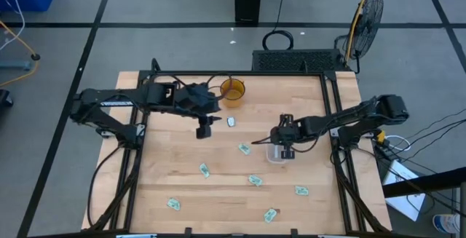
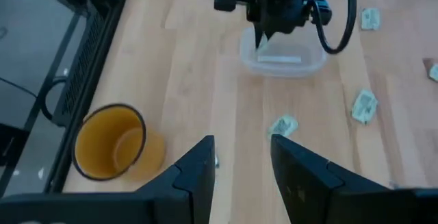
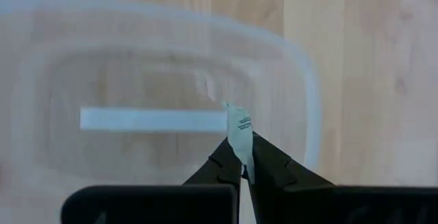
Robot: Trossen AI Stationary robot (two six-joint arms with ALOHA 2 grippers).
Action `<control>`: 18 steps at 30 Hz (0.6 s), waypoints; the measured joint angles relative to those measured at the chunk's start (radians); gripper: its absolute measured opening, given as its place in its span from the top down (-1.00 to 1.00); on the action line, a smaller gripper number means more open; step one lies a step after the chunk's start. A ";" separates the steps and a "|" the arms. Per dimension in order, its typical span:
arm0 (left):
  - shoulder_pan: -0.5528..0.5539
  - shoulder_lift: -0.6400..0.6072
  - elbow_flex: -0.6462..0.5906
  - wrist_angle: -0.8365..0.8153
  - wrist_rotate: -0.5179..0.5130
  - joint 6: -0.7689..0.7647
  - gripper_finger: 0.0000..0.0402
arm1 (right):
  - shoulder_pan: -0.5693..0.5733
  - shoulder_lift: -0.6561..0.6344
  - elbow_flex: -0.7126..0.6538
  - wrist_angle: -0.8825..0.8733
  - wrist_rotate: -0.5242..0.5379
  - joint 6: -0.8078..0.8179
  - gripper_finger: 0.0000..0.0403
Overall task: Pick and place Stevia / Truvia into bins
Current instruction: Put the white stevia packet into the transparent bin
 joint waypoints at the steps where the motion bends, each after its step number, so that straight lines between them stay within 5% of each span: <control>1: 0.000 -0.001 0.000 -0.012 -0.002 -0.003 0.26 | 0.000 0.002 0.000 0.017 0.002 0.001 0.98; 9: 0.000 0.042 -0.048 -0.038 -0.003 -0.018 0.26 | 0.006 -0.001 0.000 0.031 0.000 -0.016 0.77; 18: -0.013 0.042 -0.327 0.148 0.010 -0.165 0.26 | 0.039 -0.040 0.000 0.041 0.001 -0.037 0.44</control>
